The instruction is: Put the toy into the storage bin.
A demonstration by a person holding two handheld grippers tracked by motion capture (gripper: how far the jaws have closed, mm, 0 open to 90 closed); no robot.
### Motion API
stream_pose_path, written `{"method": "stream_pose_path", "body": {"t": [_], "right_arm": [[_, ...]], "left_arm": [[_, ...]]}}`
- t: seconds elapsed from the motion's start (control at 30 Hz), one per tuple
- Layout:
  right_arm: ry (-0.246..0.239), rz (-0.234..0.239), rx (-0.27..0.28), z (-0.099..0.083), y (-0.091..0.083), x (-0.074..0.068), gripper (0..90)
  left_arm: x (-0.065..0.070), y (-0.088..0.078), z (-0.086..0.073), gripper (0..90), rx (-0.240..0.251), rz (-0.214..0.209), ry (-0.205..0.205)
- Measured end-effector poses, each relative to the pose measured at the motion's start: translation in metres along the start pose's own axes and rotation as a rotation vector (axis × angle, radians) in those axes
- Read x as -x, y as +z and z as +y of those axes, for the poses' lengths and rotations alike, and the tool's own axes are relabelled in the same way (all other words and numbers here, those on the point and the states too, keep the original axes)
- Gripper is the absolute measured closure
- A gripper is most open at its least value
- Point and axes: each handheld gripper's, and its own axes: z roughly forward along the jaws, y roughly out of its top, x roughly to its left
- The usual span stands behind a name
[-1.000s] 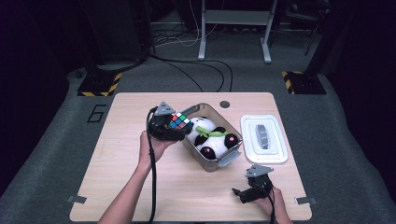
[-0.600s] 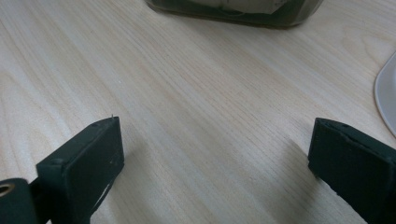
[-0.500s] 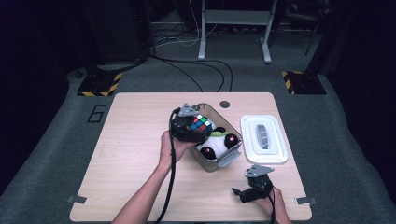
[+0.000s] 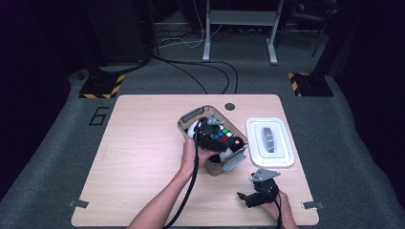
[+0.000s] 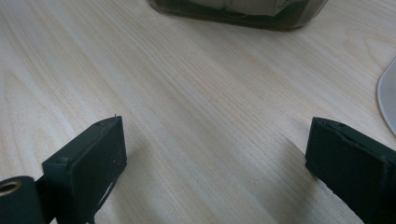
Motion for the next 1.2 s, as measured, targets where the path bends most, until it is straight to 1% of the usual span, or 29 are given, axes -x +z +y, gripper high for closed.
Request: {"method": "stream_pose_path", "body": {"t": [0.03, 0.1, 0.2, 0.23, 0.27, 0.3, 0.33, 0.37, 0.47, 0.5, 0.53, 0.63, 0.67, 0.7, 0.73, 0.77, 0.83, 0.9, 0.97, 1.03, 1.1, 1.17, 1.2], "right_arm": [[-0.001, 0.001, -0.001, 0.0, 0.0, 0.0, 4.7], [-0.006, 0.003, -0.001, 0.0, 0.0, 0.0, 4.7], [-0.001, 0.002, -0.001, 0.0, 0.0, 0.0, 4.8], [-0.001, 0.002, -0.001, 0.0, 0.0, 0.0, 4.8], [0.0, 0.003, -0.001, 0.0, 0.0, 0.0, 4.8], [0.0, 0.003, -0.001, 0.0, 0.0, 0.0, 4.8], [0.001, 0.003, -0.001, 0.0, 0.0, 0.0, 4.8], [0.001, 0.002, -0.001, 0.0, 0.0, 0.0, 4.8], [0.002, 0.002, -0.002, 0.0, 0.0, -0.001, 4.8], [0.002, 0.001, -0.001, 0.0, 0.0, -0.001, 4.8], [-0.001, 0.001, -0.001, 0.0, 0.0, 0.0, 4.8], [0.002, -0.001, -0.002, 0.0, 0.0, -0.001, 4.8], [0.007, -0.002, -0.001, 0.0, 0.0, -0.001, 4.8], [0.006, -0.001, -0.002, 0.0, 0.0, -0.001, 4.8], [0.005, -0.001, -0.002, 0.0, 0.0, -0.001, 4.8], [0.004, 0.002, 0.0, 0.0, 0.0, -0.001, 4.8], [0.007, 0.0, -0.001, 0.0, 0.0, -0.001, 4.8], [0.009, -0.003, 0.0, 0.0, 0.0, -0.001, 4.9], [0.006, -0.001, -0.001, 0.0, 0.0, -0.001, 5.0], [0.002, -0.001, -0.002, 0.0, 0.0, -0.001, 5.0], [0.006, -0.001, 0.0, 0.0, 0.0, -0.001, 5.2], [0.0, 0.001, 0.0, 0.0, 0.0, -0.001, 5.2], [0.0, 0.0, 0.0, 0.0, 0.0, -0.001, 5.3]], "left_arm": [[0.002, 0.002, -0.001, 33.4, -0.003, -0.004, 0.004], [0.003, 0.006, -0.001, 33.3, -0.01, -0.019, -0.002], [0.004, 0.011, 0.002, 32.8, -0.031, -0.03, 0.014], [0.004, 0.01, 0.002, 32.4, -0.024, -0.031, 0.02], [0.005, 0.009, 0.0, 30.1, -0.015, -0.059, 0.012], [0.006, 0.009, -0.001, 25.6, -0.019, -0.066, 0.017], [0.006, 0.008, -0.001, 22.8, -0.032, -0.062, 0.029], [0.007, 0.006, -0.001, 20.9, -0.024, -0.064, 0.029], [0.01, -0.003, -0.002, 18.8, 0.007, -0.082, 0.024], [0.011, -0.007, -0.002, 18.4, 0.012, -0.097, 0.024], [0.012, -0.011, -0.001, 18.3, 0.02, -0.1, 0.031], [0.011, -0.021, 0.004, 18.8, 0.068, -0.106, 0.019], [0.011, -0.024, 0.005, 19.6, 0.077, -0.098, 0.021], [0.011, -0.026, 0.006, 21.2, 0.082, -0.075, 0.03], [0.011, -0.025, 0.006, 23.4, 0.075, -0.062, 0.036], [0.01, -0.023, 0.006, 25.1, 0.058, -0.06, 0.044], [0.008, -0.016, 0.006, 28.5, 0.032, -0.042, 0.048], [0.008, -0.012, 0.003, 30.9, 0.031, -0.051, 0.047], [0.008, -0.008, -0.001, 31.0, 0.038, -0.077, 0.031], [0.008, -0.005, -0.002, 31.1, 0.044, -0.076, 0.031], [0.007, -0.002, -0.003, 31.5, 0.043, -0.087, 0.018], [0.006, 0.0, -0.006, 31.6, 0.062, -0.092, -0.004], [0.005, 0.001, -0.007, 31.6, 0.064, -0.094, -0.005]]}}
